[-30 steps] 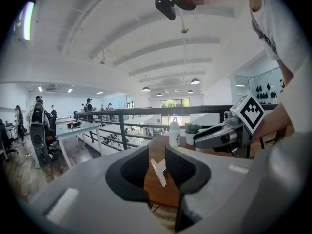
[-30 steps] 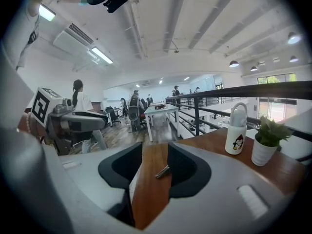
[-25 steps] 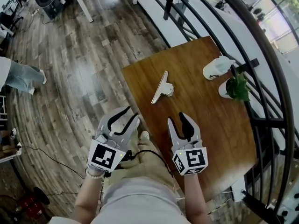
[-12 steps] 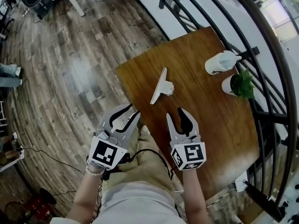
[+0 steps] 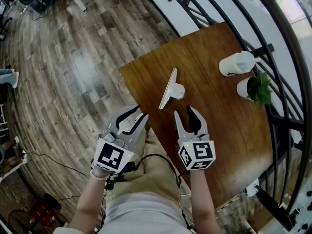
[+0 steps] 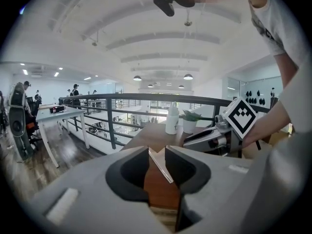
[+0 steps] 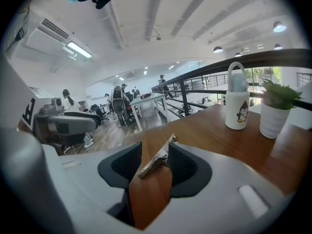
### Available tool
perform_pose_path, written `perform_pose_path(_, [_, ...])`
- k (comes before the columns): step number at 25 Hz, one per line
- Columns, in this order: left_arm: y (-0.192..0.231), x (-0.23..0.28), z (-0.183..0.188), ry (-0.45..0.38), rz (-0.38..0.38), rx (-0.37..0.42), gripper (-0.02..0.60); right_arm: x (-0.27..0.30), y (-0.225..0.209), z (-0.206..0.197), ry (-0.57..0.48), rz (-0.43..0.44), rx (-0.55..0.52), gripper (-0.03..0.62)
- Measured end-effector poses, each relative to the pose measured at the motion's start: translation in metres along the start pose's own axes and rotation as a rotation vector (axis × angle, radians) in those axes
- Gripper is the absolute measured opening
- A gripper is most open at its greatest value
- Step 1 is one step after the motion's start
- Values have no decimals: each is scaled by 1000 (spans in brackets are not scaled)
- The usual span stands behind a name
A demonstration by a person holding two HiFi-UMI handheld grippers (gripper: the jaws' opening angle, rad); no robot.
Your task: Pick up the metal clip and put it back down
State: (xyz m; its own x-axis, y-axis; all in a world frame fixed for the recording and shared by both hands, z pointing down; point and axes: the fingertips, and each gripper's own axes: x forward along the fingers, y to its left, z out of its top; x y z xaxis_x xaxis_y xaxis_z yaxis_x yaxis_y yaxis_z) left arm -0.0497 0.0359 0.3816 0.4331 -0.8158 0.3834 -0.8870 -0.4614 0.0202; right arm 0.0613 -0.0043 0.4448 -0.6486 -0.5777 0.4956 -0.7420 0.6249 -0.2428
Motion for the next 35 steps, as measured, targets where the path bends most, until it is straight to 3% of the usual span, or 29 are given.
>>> perform_pose_path(23, [15, 30, -27, 55, -69, -28, 97, 63, -29, -31, 73, -83, 136, 193])
perform_pose_path(35, [16, 42, -32, 73, -100, -42, 97, 78, -33, -29, 75, -103, 145, 152])
